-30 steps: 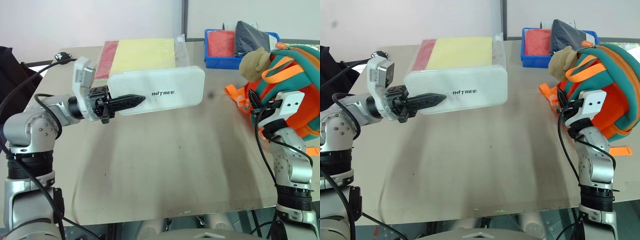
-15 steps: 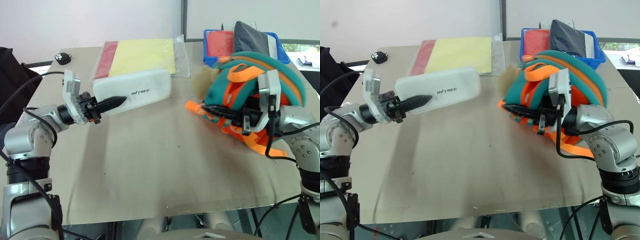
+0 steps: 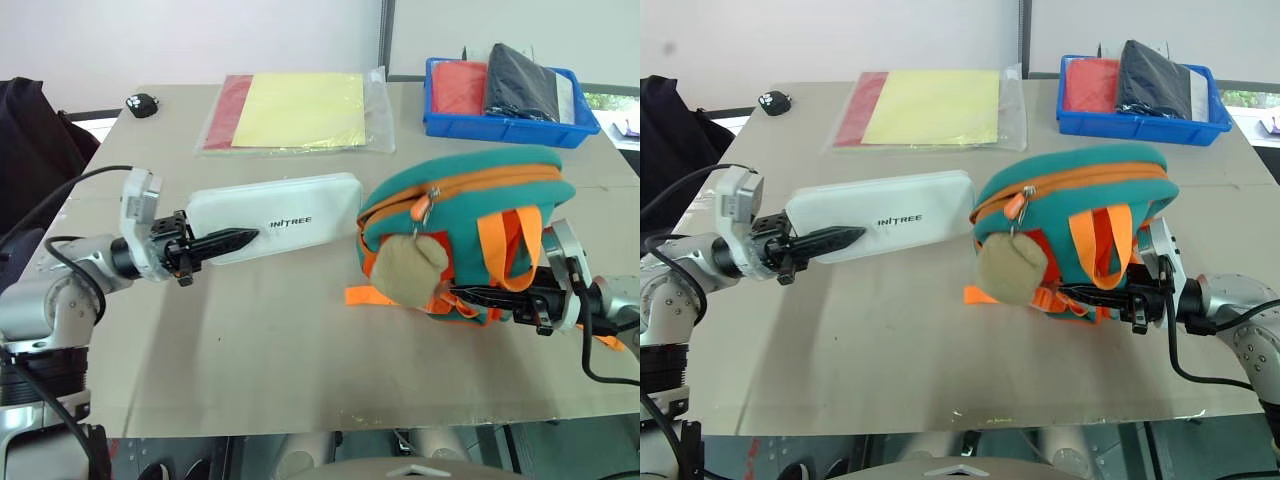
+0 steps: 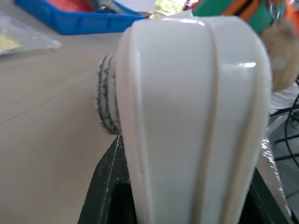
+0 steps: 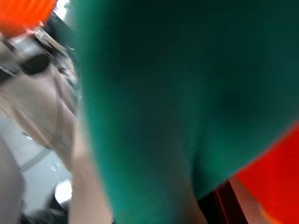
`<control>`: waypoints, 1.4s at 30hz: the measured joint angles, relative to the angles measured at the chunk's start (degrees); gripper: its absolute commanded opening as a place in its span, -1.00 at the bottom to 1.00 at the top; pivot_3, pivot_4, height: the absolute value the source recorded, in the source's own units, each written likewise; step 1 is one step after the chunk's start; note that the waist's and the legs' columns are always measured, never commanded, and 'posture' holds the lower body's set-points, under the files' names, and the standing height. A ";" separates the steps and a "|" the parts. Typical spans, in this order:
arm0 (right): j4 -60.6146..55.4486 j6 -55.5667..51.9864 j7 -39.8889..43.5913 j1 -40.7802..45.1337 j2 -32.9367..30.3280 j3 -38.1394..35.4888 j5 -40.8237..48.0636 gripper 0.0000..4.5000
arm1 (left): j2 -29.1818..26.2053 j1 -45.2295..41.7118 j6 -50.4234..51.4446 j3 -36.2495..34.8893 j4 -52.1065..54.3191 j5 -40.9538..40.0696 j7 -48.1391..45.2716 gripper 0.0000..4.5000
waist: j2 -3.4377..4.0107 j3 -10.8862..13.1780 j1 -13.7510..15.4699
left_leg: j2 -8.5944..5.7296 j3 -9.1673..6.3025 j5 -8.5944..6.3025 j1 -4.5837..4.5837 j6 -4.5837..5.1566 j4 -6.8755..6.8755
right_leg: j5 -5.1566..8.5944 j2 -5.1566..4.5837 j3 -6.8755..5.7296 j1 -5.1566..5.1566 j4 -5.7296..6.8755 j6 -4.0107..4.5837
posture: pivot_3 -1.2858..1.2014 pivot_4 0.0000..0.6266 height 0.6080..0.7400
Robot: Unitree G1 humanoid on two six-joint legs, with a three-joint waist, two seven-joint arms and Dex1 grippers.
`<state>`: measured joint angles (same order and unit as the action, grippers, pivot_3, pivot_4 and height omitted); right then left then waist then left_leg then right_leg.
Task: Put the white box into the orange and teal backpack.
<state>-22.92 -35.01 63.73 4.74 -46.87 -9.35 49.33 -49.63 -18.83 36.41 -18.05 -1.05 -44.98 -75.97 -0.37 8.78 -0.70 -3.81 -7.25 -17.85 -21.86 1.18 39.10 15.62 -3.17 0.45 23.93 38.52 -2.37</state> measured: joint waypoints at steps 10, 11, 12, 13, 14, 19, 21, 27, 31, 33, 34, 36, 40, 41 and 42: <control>-0.88 3.93 -4.75 1.33 6.17 3.68 -5.14 -0.99 | -0.08 -5.50 0.88 -3.48 -1.93 -5.05 -5.89 -0.54 | -0.04 0.02 -0.11 | 0.01 0.05 0.03 0.12 -0.04 0.12 | -0.11 0.05 0.06 0.01 0.28 0.08 | 0.03 -0.52 1.00; -0.88 3.94 -4.92 1.49 6.38 3.76 -5.14 -0.99 | -0.30 -5.50 0.80 -3.47 -1.93 -5.02 -6.72 -0.54 | -0.05 0.02 -0.12 | 0.01 0.05 0.02 0.12 -0.04 0.11 | -0.11 0.05 0.06 0.02 0.27 0.08 | 0.03 -0.52 1.00; -0.88 3.92 -5.28 1.73 6.62 3.76 -5.09 -0.99 | -0.55 -5.50 0.44 -3.45 -1.93 -4.74 -7.64 -0.54 | -0.04 0.02 -0.13 | 0.01 0.05 0.03 0.12 -0.04 0.11 | -0.11 0.05 0.07 0.02 0.26 0.08 | 0.03 -0.52 1.00; -0.88 3.90 -5.46 2.00 6.76 3.76 -4.98 -0.99 | -0.65 -5.50 -0.04 -3.32 -1.93 -4.50 -8.13 -0.54 | -0.04 0.02 -0.12 | 0.01 0.05 0.02 0.12 -0.04 0.11 | -0.11 0.05 0.07 0.02 0.26 0.08 | 0.03 -0.52 1.00; -0.88 3.89 -5.52 2.14 6.81 3.76 -4.90 -0.99 | -0.66 -5.48 -0.35 -3.23 -1.93 -4.36 -8.32 -0.54 | -0.04 0.02 -0.11 | 0.01 0.05 0.02 0.12 -0.04 0.11 | -0.11 0.05 0.07 0.02 0.26 0.08 | 0.03 -0.52 1.00; -0.95 2.43 -7.43 4.52 8.13 3.76 -2.77 -0.99 | 2.35 -6.98 -13.20 3.39 -3.61 6.08 -8.05 -0.54 | -0.04 0.02 0.22 | 0.00 0.03 0.03 0.13 -0.04 0.13 | -0.12 0.04 0.04 -0.01 0.30 0.09 | 0.03 -0.52 1.00; -1.14 1.81 -7.92 4.92 8.36 3.75 -1.81 -0.99 | 3.84 -8.18 -17.08 5.37 -5.14 8.93 -7.77 -0.54 | -0.06 0.01 0.28 | 0.00 0.02 0.03 0.11 -0.04 0.16 | -0.12 0.04 0.03 -0.01 0.29 0.09 | 0.03 -0.52 1.00; -1.63 1.48 -8.59 5.02 8.53 3.73 -0.95 -0.99 | 7.44 -15.94 -26.86 9.70 -9.36 15.09 -7.58 -0.54 | -0.09 0.00 0.35 | -0.02 0.03 0.03 0.06 -0.04 0.19 | -0.13 0.03 0.01 0.00 0.26 0.07 | 0.03 -0.52 1.00; -3.08 1.40 -9.44 4.49 8.73 3.72 -0.53 -0.99 | 8.72 -18.42 -28.13 10.97 -10.86 15.58 -8.57 -0.54 | -0.09 0.01 -0.09 | -0.02 0.04 0.03 0.06 -0.04 0.18 | -0.12 0.05 0.03 0.02 0.28 0.07 | 0.03 -0.52 1.00; -3.25 1.38 -9.79 4.44 9.01 3.74 -0.27 -0.99 | 9.30 -19.29 -27.37 12.02 -10.78 15.41 -9.72 -0.54 | -0.09 0.01 -0.10 | -0.02 0.04 0.03 0.05 -0.03 0.19 | -0.12 0.05 0.03 0.02 0.27 0.07 | 0.03 -0.52 1.00; -3.30 1.38 -9.90 4.44 9.04 3.74 -0.27 -0.99 | 9.36 -19.62 -25.88 12.38 -10.72 14.67 -10.58 -0.54 | -0.09 0.01 -0.11 | -0.02 0.04 0.03 0.05 -0.03 0.19 | -0.12 0.05 0.02 0.02 0.28 0.07 | 0.03 -0.52 1.00; -3.30 1.43 -10.03 4.43 9.08 3.87 -0.36 -0.99 | 9.29 -20.56 -23.18 14.19 -10.15 13.34 -12.94 -0.54 | -0.09 0.01 -0.07 | -0.02 0.02 0.03 0.05 -0.03 0.19 | -0.12 0.05 0.00 0.01 0.28 0.07 | 0.03 -0.52 1.00; -3.30 1.57 -10.03 4.39 9.09 3.85 -0.66 -0.99 | 9.19 -21.86 -20.48 16.45 -9.72 11.80 -14.42 -0.54 | -0.09 0.01 -0.07 | -0.02 0.02 0.03 0.05 -0.03 0.20 | -0.12 0.05 -0.01 0.01 0.29 0.07 | 0.03 -0.52 1.00; -3.28 1.57 -10.13 4.48 9.14 3.97 -0.80 -0.99 | 11.53 -24.37 -20.80 17.26 -11.35 12.95 -14.11 -0.54 | -0.10 0.01 0.22 | -0.05 -0.03 0.03 0.03 -0.03 0.29 | -0.13 0.05 -0.09 -0.01 0.30 0.06 | 0.03 -0.52 1.00; -3.40 1.57 -10.18 4.67 9.32 4.25 -0.85 -0.99 | 12.93 -25.95 -21.63 18.31 -12.19 14.05 -13.72 -0.54 | -0.11 0.01 0.26 | -0.05 -0.05 0.03 0.02 -0.03 0.34 | -0.13 0.06 -0.12 -0.04 0.31 0.05 | 0.03 -0.52 1.00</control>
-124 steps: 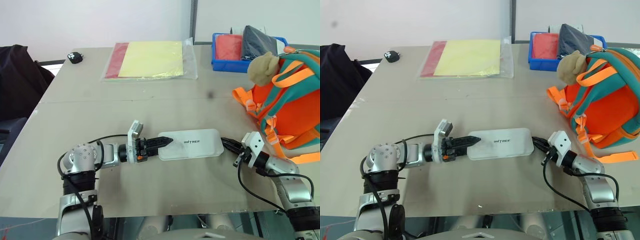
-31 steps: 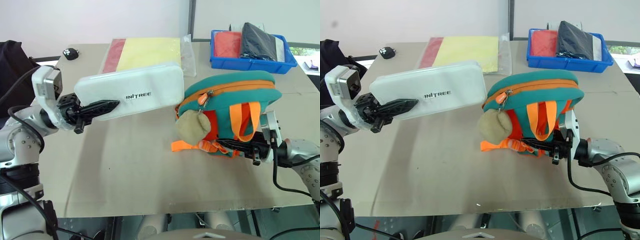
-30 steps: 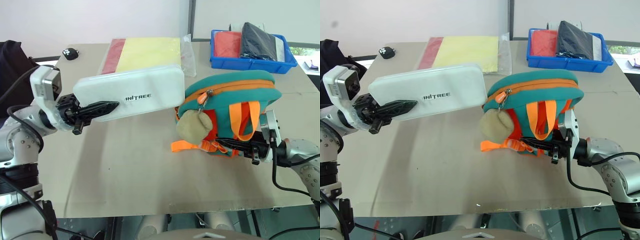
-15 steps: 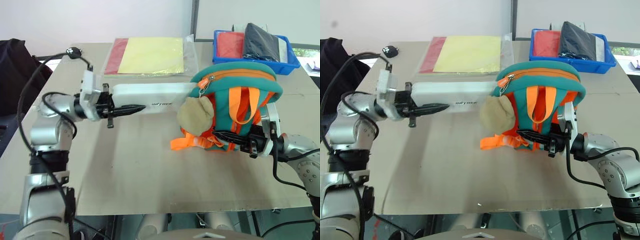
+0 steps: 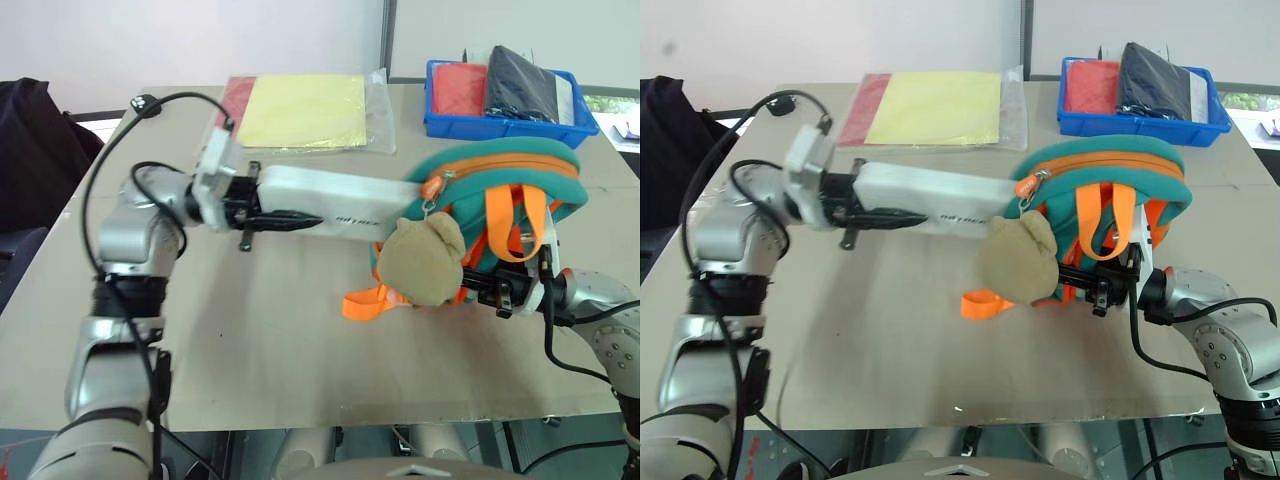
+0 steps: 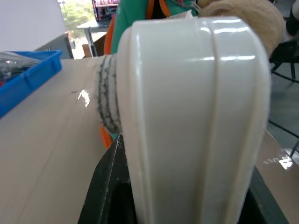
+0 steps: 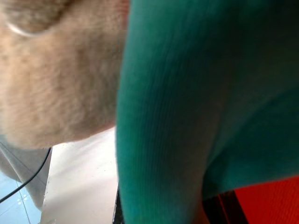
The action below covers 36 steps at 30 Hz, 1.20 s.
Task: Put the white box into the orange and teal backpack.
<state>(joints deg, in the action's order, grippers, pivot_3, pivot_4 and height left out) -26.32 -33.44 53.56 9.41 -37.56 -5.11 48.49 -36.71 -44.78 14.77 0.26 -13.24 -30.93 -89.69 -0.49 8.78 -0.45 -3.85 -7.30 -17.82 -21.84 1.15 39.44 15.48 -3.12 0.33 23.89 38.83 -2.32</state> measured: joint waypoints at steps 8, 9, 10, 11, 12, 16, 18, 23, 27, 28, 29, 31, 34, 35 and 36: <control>-1.08 0.13 -0.67 -0.79 0.86 0.36 -0.42 -0.99 | 7.16 -4.31 3.38 5.58 -3.76 5.91 7.91 -0.54 | -0.01 0.00 -0.64 | 0.02 0.09 0.00 0.06 0.00 -0.02 | -0.01 0.08 0.17 0.03 0.05 -0.01 | 0.03 -0.52 1.00; -1.28 0.17 -0.84 -0.96 1.09 0.47 -0.63 -0.99 | 8.77 -4.67 3.29 6.97 -3.72 7.55 9.83 -0.54 | -0.02 0.00 -0.42 | 0.00 0.09 0.00 0.05 0.00 -0.01 | -0.01 0.06 0.18 0.03 0.05 -0.02 | 0.03 -0.52 1.00; -1.43 0.22 -0.98 -0.94 1.34 0.65 -0.77 -0.99 | 10.16 -4.66 3.31 7.85 -3.68 8.47 11.11 -0.54 | -0.02 0.00 -0.32 | -0.01 0.11 0.00 0.04 0.00 0.00 | -0.01 0.04 0.18 0.02 0.05 -0.03 | 0.03 -0.52 1.00; -1.58 0.25 -1.10 -0.96 1.55 0.73 -0.89 -0.99 | 11.65 -4.50 3.61 8.58 -3.31 8.72 12.21 -0.54 | -0.02 0.00 -0.29 | -0.01 0.10 0.00 0.02 0.00 0.02 | -0.03 0.04 0.18 0.02 0.04 -0.06 | 0.03 -0.52 1.00; -1.68 0.30 -1.24 -0.96 1.70 0.74 -1.02 -0.99 | 12.83 -4.45 3.89 9.09 -2.96 8.85 12.95 -0.54 | -0.02 0.00 -0.29 | -0.01 0.11 0.00 0.02 0.00 0.03 | -0.04 0.04 0.20 0.02 0.04 -0.07 | 0.03 -0.52 1.00; -1.72 0.39 -1.53 -0.88 2.38 0.89 -1.42 -0.99 | 18.02 -4.55 4.49 10.72 -2.59 10.69 17.64 -0.54 | -0.02 0.00 -0.28 | -0.01 0.11 0.00 0.05 0.00 0.03 | -0.04 0.05 0.21 0.02 0.07 -0.08 | 0.03 -0.52 1.00; -1.74 0.40 -1.67 -0.86 2.72 0.95 -1.61 -0.99 | 20.40 -5.04 3.68 11.75 -3.25 12.42 19.98 -0.54 | -0.03 0.00 -0.26 | -0.01 0.12 0.00 0.05 0.00 0.03 | -0.04 0.05 0.21 0.02 0.08 -0.08 | 0.03 -0.52 1.00; -1.89 0.91 -2.58 -0.73 4.26 1.87 -2.08 -0.99 | 24.81 -7.72 3.36 13.48 -6.06 15.70 23.69 -0.54 | -0.03 0.00 -0.23 | -0.02 0.18 0.00 0.05 0.01 0.03 | -0.07 0.05 0.28 0.02 0.08 -0.12 | 0.03 -0.52 1.00; -1.89 1.20 -2.90 -0.64 4.78 2.04 -2.62 -1.00 | 26.02 -8.64 2.24 14.92 -6.94 18.36 24.59 0.04 | -0.04 -0.01 0.04 | -0.03 0.16 0.00 0.05 0.01 0.04 | -0.07 0.05 0.24 0.01 0.07 -0.12 | 0.03 -0.52 1.00; -1.91 1.21 -2.91 -0.56 4.89 2.32 -2.63 -1.00 | 26.61 -8.78 2.36 14.92 -7.70 18.48 25.25 0.27 | -0.04 -0.01 0.20 | -0.04 0.15 0.01 0.05 0.01 0.06 | -0.07 0.04 0.24 0.00 0.06 -0.13 | 0.03 -0.52 1.00; -1.92 1.21 -2.91 -0.56 4.91 2.37 -2.64 -1.00 | 26.73 -8.78 2.38 14.91 -7.74 18.49 25.35 0.33 | -0.04 -0.01 0.21 | -0.04 0.16 0.00 0.05 0.01 0.06 | -0.07 0.04 0.24 0.00 0.06 -0.13 | 0.03 -0.52 1.00; -1.95 1.21 -2.95 -0.56 4.93 2.42 -2.68 -1.00 | 26.85 -8.78 2.53 14.59 -7.71 18.37 25.42 0.67 | -0.04 -0.01 0.19 | -0.04 0.16 0.00 0.05 0.01 0.06 | -0.07 0.04 0.25 0.00 0.07 -0.13 | 0.03 -0.52 1.00; -2.46 1.19 -2.98 -0.59 4.87 2.56 -2.69 -1.00 | 22.25 -8.35 5.41 13.09 -4.46 14.76 21.27 0.98 | -0.04 0.00 -0.39 | -0.01 0.16 0.00 0.04 0.00 0.01 | -0.07 0.07 0.30 0.07 0.09 -0.13 | 0.03 -0.52 1.00; -2.57 1.17 -2.98 -0.73 4.85 2.60 -2.69 -1.00 | 18.85 -8.09 7.75 12.20 -1.94 12.48 18.89 0.98 | -0.03 0.00 -1.05 | 0.02 0.18 0.01 0.07 0.00 -0.04 | -0.07 0.14 0.45 0.13 0.11 -0.12 | 0.03 -0.52 1.00; -2.60 1.18 -3.01 -1.14 4.76 2.51 -2.69 -1.00 | 15.07 -7.99 10.00 10.28 0.35 10.34 16.64 0.98 | -0.03 0.00 -1.72 | 0.03 0.18 0.01 0.09 -0.01 -0.12 | -0.07 0.16 0.50 0.16 0.12 -0.12 | 0.03 -0.52 1.00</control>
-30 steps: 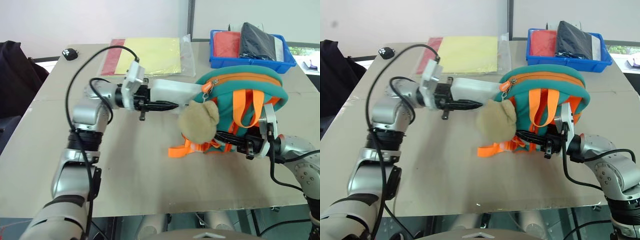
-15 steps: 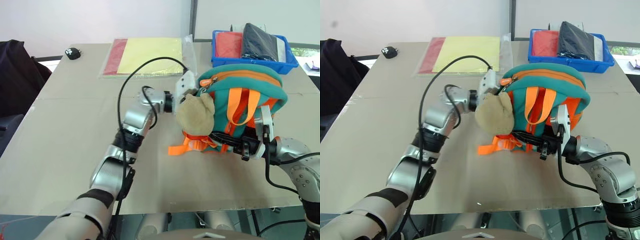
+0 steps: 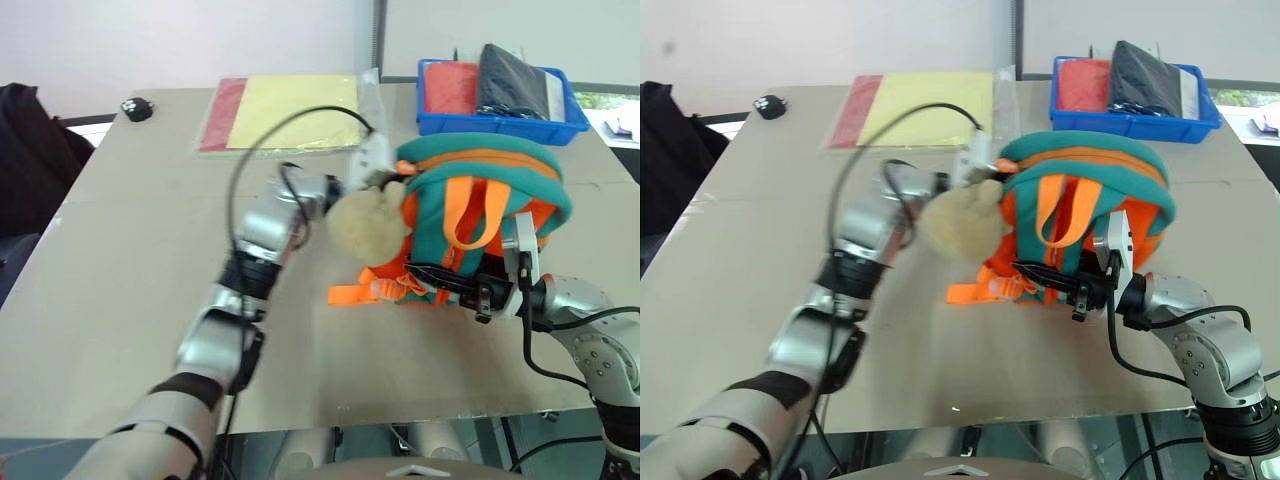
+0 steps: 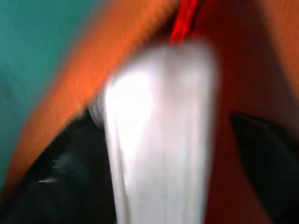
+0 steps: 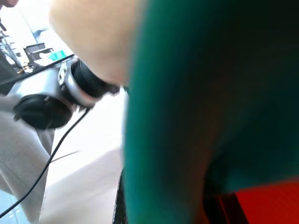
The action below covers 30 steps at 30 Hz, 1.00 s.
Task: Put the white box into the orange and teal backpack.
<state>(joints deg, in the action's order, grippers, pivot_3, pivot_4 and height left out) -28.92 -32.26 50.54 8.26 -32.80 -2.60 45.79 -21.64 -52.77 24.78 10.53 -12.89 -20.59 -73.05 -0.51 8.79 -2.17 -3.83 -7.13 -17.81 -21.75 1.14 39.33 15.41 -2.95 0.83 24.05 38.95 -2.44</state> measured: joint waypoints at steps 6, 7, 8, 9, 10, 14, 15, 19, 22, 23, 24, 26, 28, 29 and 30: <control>0.04 0.04 -0.07 -0.02 0.11 0.12 -0.23 -1.00 | -14.91 2.34 9.15 -9.48 8.85 -7.92 -4.41 0.98 | 0.01 0.00 0.05 | -0.04 -0.07 0.01 0.00 -0.01 0.03 | 0.00 -0.04 0.00 -0.02 -0.10 0.00 | 0.03 -0.52 1.00; 0.22 0.05 -0.05 0.23 0.23 0.37 -0.36 -1.00 | -16.56 3.18 10.32 -11.12 9.91 -8.95 -4.04 0.98 | 0.00 -0.01 0.35 | -0.07 -0.13 0.01 -0.01 -0.01 0.06 | 0.00 -0.06 -0.07 -0.05 -0.11 -0.01 | 0.03 -0.52 1.00; 0.24 0.05 -0.03 0.25 0.30 0.42 -0.46 -1.00 | -17.06 3.54 10.82 -11.89 10.15 -9.14 -3.74 0.98 | 0.00 -0.01 0.62 | -0.08 -0.16 0.01 0.00 -0.01 0.09 | 0.00 -0.08 -0.10 -0.08 -0.10 -0.01 | 0.03 -0.52 1.00; 0.46 0.05 0.07 0.49 0.41 0.59 -0.58 -1.00 | -17.13 3.91 11.14 -12.73 10.20 -9.35 -2.51 0.98 | 0.00 -0.01 0.90 | -0.09 -0.17 0.01 0.00 -0.01 0.10 | 0.00 -0.08 -0.11 -0.09 -0.10 -0.01 | 0.03 -0.52 1.00; 0.91 0.05 0.16 1.08 0.56 0.78 -0.67 -1.00 | -17.11 4.49 11.75 -13.38 10.23 -9.49 -0.66 0.98 | 0.00 -0.01 1.23 | -0.09 -0.17 0.01 0.00 -0.01 0.12 | -0.01 -0.08 -0.11 -0.09 -0.08 -0.02 | 0.03 -0.52 1.00; 1.73 0.19 0.60 2.25 0.63 1.51 -1.28 -1.00 | -17.49 8.59 18.92 -15.92 12.92 -14.63 2.13 0.98 | 0.00 0.00 1.33 | -0.08 -0.20 0.01 0.00 -0.01 0.10 | -0.02 -0.06 -0.11 -0.07 -0.05 -0.02 | 0.03 -0.52 1.00; 2.10 0.26 0.72 2.39 0.63 1.72 -1.49 -1.00 | -17.65 9.19 21.85 -17.32 13.43 -17.29 2.44 0.98 | 0.00 0.00 1.26 | -0.08 -0.20 0.01 -0.01 -0.01 0.10 | -0.02 -0.06 -0.11 -0.06 -0.05 -0.02 | 0.03 -0.52 1.00; 2.43 0.73 1.02 2.40 0.63 1.82 -1.96 -1.00 | -18.70 8.80 32.22 -25.66 11.96 -26.44 7.05 0.98 | 0.00 0.00 1.09 | -0.08 -0.20 0.01 0.01 -0.01 0.09 | -0.02 -0.05 -0.09 -0.06 -0.05 -0.02 | 0.03 -0.52 1.00; 2.43 1.13 1.18 2.14 0.63 1.87 -2.18 -1.00 | -18.69 9.07 40.76 -31.19 12.24 -34.55 11.70 0.98 | 0.00 -0.01 1.11 | -0.08 -0.21 0.01 0.01 -0.01 0.11 | -0.02 -0.06 -0.10 -0.07 -0.05 -0.02 | 0.03 -0.52 1.00; 2.42 1.19 1.22 2.09 0.64 1.88 -2.20 -1.00 | -18.74 10.56 43.92 -32.06 14.53 -38.13 12.36 0.98 | 0.00 -0.01 1.11 | -0.08 -0.19 0.01 0.01 -0.01 0.11 | -0.02 -0.08 -0.07 -0.08 -0.06 -0.02 | 0.03 -0.52 1.00; 2.42 1.20 1.22 2.06 0.64 1.87 -2.25 -1.00 | -18.73 11.39 45.65 -32.17 15.80 -40.21 12.72 0.98 | -0.01 -0.01 1.14 | -0.08 -0.19 0.00 0.01 -0.01 0.11 | -0.02 -0.08 -0.08 -0.08 -0.07 -0.02 | 0.03 -0.52 1.00; 2.42 1.27 1.20 1.92 0.73 1.88 -2.34 -1.00 | -19.26 14.57 49.80 -32.40 19.80 -45.31 13.59 0.98 | 0.00 -0.01 1.15 | -0.08 -0.19 0.01 0.02 -0.01 0.10 | -0.02 -0.08 -0.06 -0.08 -0.06 -0.02 | 0.03 -0.52 1.00; 2.41 1.27 1.14 1.78 0.86 1.89 -2.36 -1.00 | -19.11 15.87 50.96 -32.00 21.49 -46.42 14.95 0.98 | 0.00 -0.01 1.17 | -0.07 -0.22 0.01 0.03 -0.02 0.08 | -0.02 -0.07 -0.08 -0.07 -0.05 -0.02 | 0.03 -0.52 1.00; 2.38 1.30 1.06 1.50 1.01 1.86 -2.38 -1.00 | -18.39 17.44 51.92 -30.86 23.44 -47.12 16.80 0.98 | 0.05 -0.05 1.23 | -0.07 -0.19 0.01 0.11 -0.02 0.07 | -0.02 -0.08 -0.04 -0.13 -0.03 -0.02 | 0.03 -0.52 1.00; 2.38 1.30 0.91 1.38 1.39 1.90 -2.40 -1.00 | -16.28 18.93 52.77 -28.53 25.46 -47.36 19.39 0.98 | 0.05 -0.05 1.45 | -0.08 -0.20 0.01 0.09 -0.02 0.09 | -0.02 -0.08 -0.05 -0.14 -0.04 -0.01 | 0.03 -0.52 1.00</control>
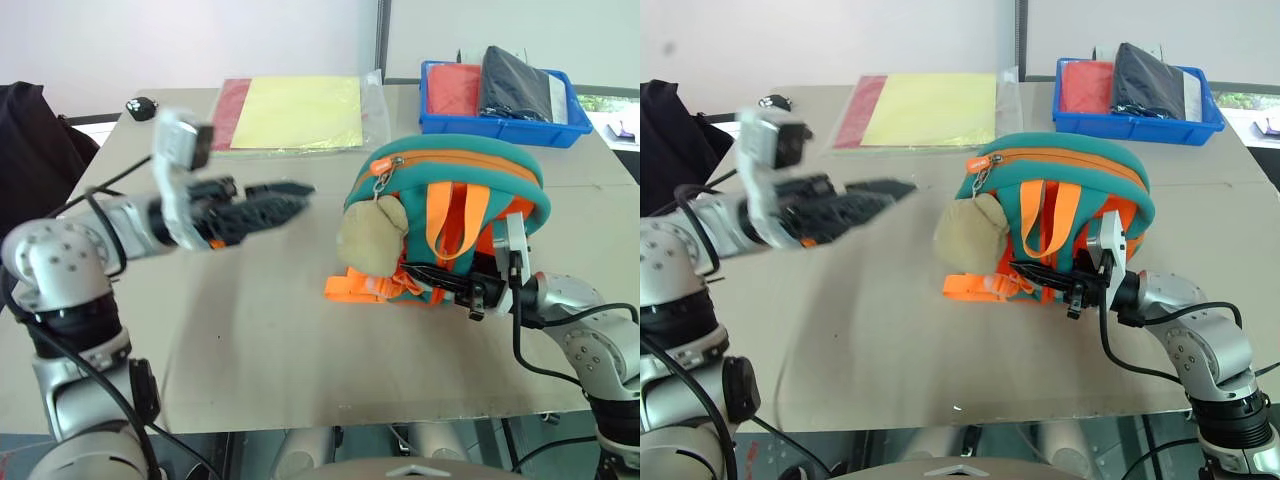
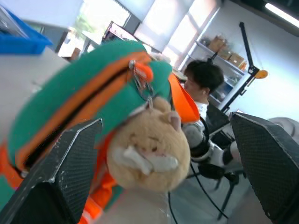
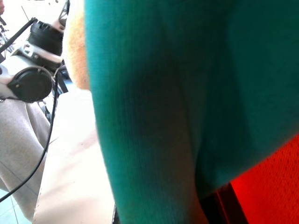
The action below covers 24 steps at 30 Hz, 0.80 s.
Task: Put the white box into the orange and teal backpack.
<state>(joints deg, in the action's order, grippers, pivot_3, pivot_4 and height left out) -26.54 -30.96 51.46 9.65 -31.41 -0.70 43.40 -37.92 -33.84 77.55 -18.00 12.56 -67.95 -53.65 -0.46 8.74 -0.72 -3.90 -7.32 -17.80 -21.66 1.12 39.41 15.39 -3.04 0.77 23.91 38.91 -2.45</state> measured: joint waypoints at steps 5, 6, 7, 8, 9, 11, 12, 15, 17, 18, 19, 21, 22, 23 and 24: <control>-0.08 0.00 -0.21 -0.31 0.35 -0.02 0.07 -1.00 | 2.03 2.31 -0.85 5.57 6.34 -0.11 4.42 0.98 | -0.05 0.00 -0.25 | 0.02 0.08 0.00 0.04 0.00 -0.03 | -0.04 0.03 0.10 0.02 0.01 0.04 | 0.03 -0.52 1.00; -0.10 0.00 -0.21 -0.51 0.34 -0.04 0.06 -1.00 | 2.44 2.57 -1.40 6.00 6.96 0.15 5.39 0.98 | -0.03 -0.02 -0.25 | 0.02 0.10 0.00 0.07 -0.01 -0.06 | -0.04 0.04 0.11 0.01 0.00 0.04 | 0.03 -0.52 1.00; -0.11 0.00 -0.22 -0.55 0.37 -0.02 0.05 -1.00 | 3.61 2.67 -2.29 6.89 7.05 0.84 6.87 0.98 | -0.01 -0.02 -0.11 | 0.02 0.10 0.00 0.07 -0.01 -0.07 | -0.04 0.04 0.10 0.01 0.00 0.04 | 0.03 -0.52 1.00; -0.18 0.01 -0.23 -0.54 0.43 -0.02 0.04 -1.00 | 5.09 2.80 -3.23 7.83 7.04 1.59 8.25 0.98 | -0.01 -0.02 -0.06 | 0.02 0.08 0.00 0.06 -0.01 -0.06 | -0.04 0.04 0.09 0.01 0.00 0.04 | 0.03 -0.52 1.00; -0.27 0.03 -0.27 -0.58 0.48 -0.03 0.02 -1.00 | 6.20 2.84 -3.82 8.38 6.95 2.08 9.43 0.98 | -0.02 -0.02 -0.01 | 0.02 0.08 0.00 0.05 -0.01 -0.05 | -0.04 0.03 0.08 0.01 0.00 0.04 | 0.03 -0.52 1.00; -0.46 0.06 -0.44 -0.59 0.84 0.02 -0.05 -1.00 | 8.78 2.69 -5.19 9.07 6.36 2.50 11.82 0.98 | -0.02 -0.02 0.07 | 0.01 0.10 0.00 0.04 -0.01 -0.03 | -0.04 0.03 0.09 0.01 -0.01 0.04 | 0.03 -0.52 1.00; -0.62 0.10 -0.59 -0.62 1.04 0.03 -0.16 -1.00 | 10.24 2.54 -5.77 9.06 6.07 2.36 12.94 0.76 | -0.02 -0.02 0.05 | 0.01 0.11 0.00 0.04 -0.01 -0.03 | -0.04 0.03 0.10 0.01 -0.02 0.04 | 0.03 -0.52 1.00; -0.73 0.29 -0.67 -0.78 1.06 0.03 -0.17 -1.00 | 10.67 2.55 -6.34 8.89 5.94 1.19 13.61 0.33 | -0.02 -0.02 -0.06 | 0.02 0.11 0.00 0.04 -0.01 -0.05 | -0.04 0.03 0.10 0.02 -0.01 0.04 | 0.03 -0.52 1.00; -0.78 0.49 -0.68 -0.94 1.06 0.01 -0.17 -1.00 | 10.60 2.56 -6.46 8.13 5.86 -0.65 13.60 -0.08 | -0.02 -0.02 -0.05 | 0.02 0.10 0.00 0.04 -0.01 -0.05 | -0.04 0.03 0.09 0.02 -0.01 0.04 | 0.03 -0.52 1.00; -0.93 0.55 -0.68 -0.96 1.06 -0.01 -0.17 -1.00 | 10.53 2.56 -6.49 7.38 5.83 -1.68 13.68 -0.32 | -0.02 -0.02 -0.03 | 0.02 0.10 0.00 0.04 -0.01 -0.04 | -0.04 0.03 0.09 0.02 -0.01 0.04 | 0.03 -0.52 1.00; -1.13 0.57 -0.68 -0.97 1.06 -0.01 -0.17 -1.00 | 10.40 2.56 -6.60 6.85 5.73 -2.72 13.80 -0.43 | -0.02 -0.03 -0.02 | 0.02 0.10 0.00 0.04 -0.01 -0.04 | -0.04 0.03 0.09 0.01 -0.02 0.04 | 0.03 -0.52 1.00; -1.23 0.57 -0.68 -0.99 1.05 0.00 -0.18 -1.00 | 9.83 2.52 -6.88 5.56 5.36 -4.97 13.71 -0.71 | -0.02 -0.02 -0.02 | 0.02 0.10 0.00 0.04 -0.01 -0.04 | -0.04 0.03 0.09 0.01 -0.02 0.04 | 0.03 -0.52 1.00; -1.22 0.57 -0.68 -1.05 1.04 0.00 -0.19 -1.00 | 8.88 2.35 -7.12 4.43 4.83 -6.05 13.41 -0.79 | -0.02 -0.02 -0.04 | 0.02 0.10 0.00 0.05 -0.01 -0.04 | -0.04 0.03 0.08 0.02 -0.01 0.04 | 0.03 -0.52 1.00; -1.23 0.56 -0.69 -1.16 1.03 0.00 -0.19 -1.00 | 7.43 1.80 -7.38 3.21 4.16 -6.98 13.01 -0.81 | -0.02 -0.02 -0.07 | 0.02 0.09 0.00 0.05 -0.01 -0.05 | -0.04 0.04 0.08 0.03 0.00 0.04 | 0.03 -0.52 1.00; -1.23 0.56 -0.69 -1.29 1.03 0.00 -0.20 -1.00 | 6.43 1.23 -7.80 2.01 3.90 -7.48 12.73 -0.82 | -0.02 -0.02 -0.09 | 0.02 0.10 0.00 0.05 -0.01 -0.05 | -0.04 0.05 0.08 0.03 0.00 0.04 | 0.03 -0.52 1.00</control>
<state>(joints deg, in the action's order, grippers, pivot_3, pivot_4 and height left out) -27.77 -30.40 50.76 8.36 -30.38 -0.70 43.20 -31.49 -32.61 69.75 -15.99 16.46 -75.43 -40.92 -0.48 8.72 -0.80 -3.88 -7.23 -17.80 -21.61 1.11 39.36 15.35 -2.99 0.86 23.94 38.90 -2.41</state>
